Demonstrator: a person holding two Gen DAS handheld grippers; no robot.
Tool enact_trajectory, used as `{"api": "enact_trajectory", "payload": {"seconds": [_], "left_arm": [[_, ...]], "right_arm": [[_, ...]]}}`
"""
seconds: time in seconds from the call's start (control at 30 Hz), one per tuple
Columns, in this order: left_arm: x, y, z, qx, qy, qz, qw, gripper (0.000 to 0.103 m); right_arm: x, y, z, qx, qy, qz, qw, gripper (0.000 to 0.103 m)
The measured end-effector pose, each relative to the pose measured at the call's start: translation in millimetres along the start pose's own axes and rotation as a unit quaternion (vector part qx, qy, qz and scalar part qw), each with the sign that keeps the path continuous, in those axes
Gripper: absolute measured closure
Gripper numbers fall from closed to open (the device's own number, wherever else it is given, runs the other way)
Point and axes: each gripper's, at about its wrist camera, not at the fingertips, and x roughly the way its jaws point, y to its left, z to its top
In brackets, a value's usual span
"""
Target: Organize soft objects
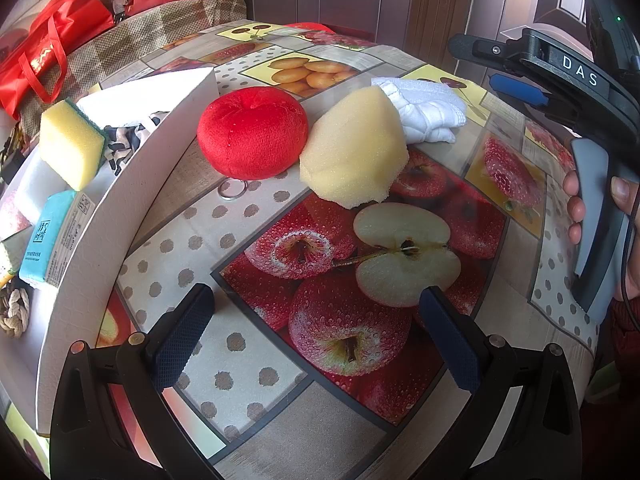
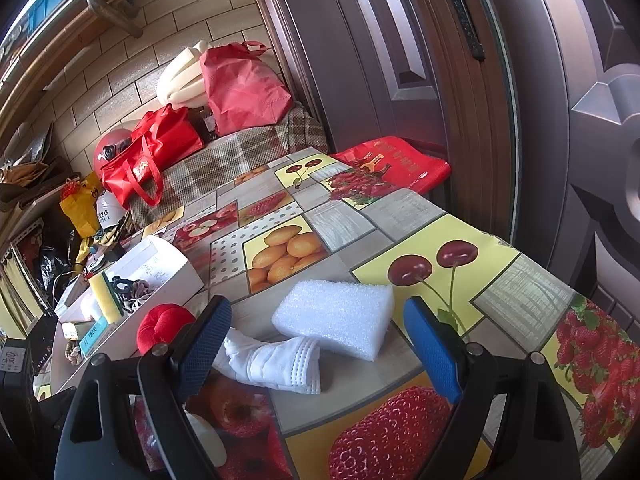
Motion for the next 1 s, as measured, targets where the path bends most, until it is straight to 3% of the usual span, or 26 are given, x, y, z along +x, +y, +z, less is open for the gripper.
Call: {"api": "enact_trajectory", "payload": {"seconds": [1.0], "left_arm": [[0.0,0.0,-0.1,0.0,0.0,0.0,1.0,0.001]], "right_arm": [[0.8,2.8,-2.8,-0.002,0.003,0.001,1.0,0.015]]}}
